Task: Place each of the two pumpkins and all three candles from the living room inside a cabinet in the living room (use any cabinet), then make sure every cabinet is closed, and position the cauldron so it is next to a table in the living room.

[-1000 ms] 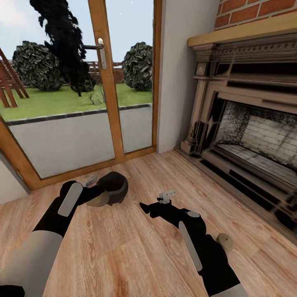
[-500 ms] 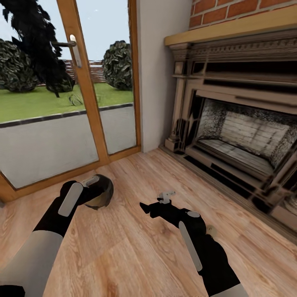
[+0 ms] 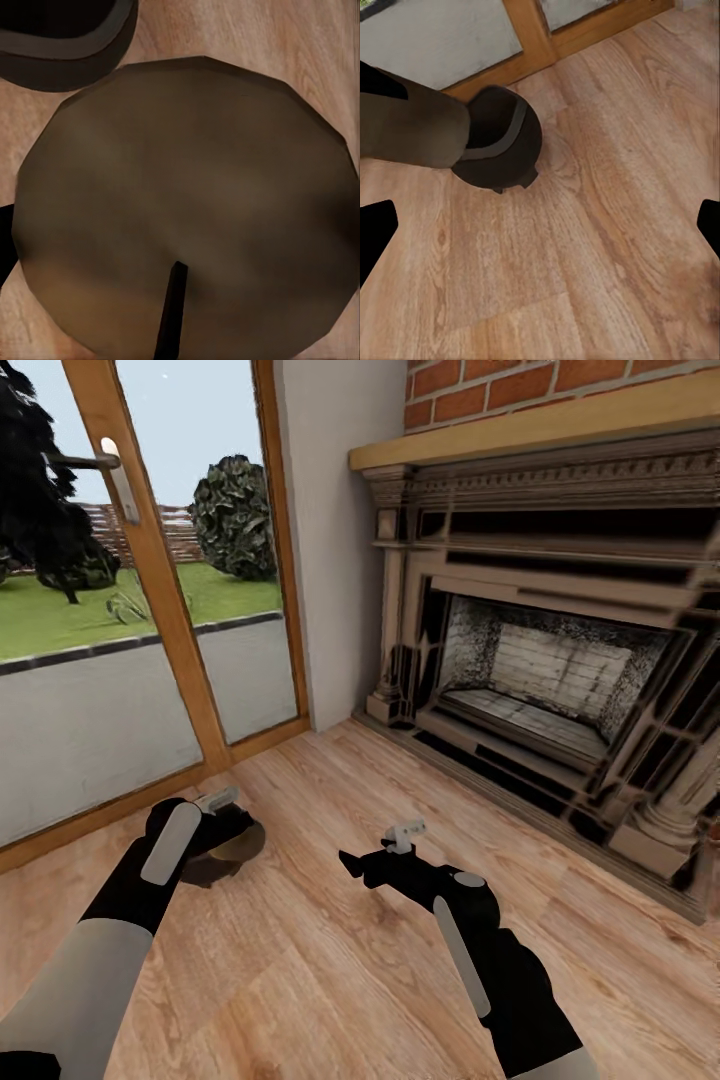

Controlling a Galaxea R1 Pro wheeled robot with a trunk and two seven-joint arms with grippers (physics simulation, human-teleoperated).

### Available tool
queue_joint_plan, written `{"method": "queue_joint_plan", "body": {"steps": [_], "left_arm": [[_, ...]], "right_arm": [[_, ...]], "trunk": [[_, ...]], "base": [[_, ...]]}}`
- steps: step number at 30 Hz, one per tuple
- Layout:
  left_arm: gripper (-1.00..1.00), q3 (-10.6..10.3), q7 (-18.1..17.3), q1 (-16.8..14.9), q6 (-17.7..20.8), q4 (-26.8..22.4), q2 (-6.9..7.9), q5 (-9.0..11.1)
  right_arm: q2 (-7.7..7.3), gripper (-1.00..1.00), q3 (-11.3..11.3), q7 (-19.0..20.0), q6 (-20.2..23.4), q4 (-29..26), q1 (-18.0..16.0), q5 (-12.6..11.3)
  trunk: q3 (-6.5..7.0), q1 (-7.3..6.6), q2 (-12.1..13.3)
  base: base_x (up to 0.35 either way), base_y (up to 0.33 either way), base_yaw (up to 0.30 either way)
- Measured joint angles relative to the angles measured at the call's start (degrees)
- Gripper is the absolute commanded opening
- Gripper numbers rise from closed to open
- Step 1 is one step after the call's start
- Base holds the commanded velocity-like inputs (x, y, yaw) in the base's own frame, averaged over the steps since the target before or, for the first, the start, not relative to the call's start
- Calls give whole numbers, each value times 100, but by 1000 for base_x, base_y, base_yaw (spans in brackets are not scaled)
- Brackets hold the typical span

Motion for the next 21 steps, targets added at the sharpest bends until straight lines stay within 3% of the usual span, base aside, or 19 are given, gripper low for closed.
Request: {"method": "queue_joint_plan", "body": {"steps": [21], "left_arm": [[-100,-3,-79,1,3,0,0,-5]], "right_arm": [[0,100,0,0,0,8,2,-8]], "trunk": [[0,0,0]], "base": [[63,256,-285]]}}
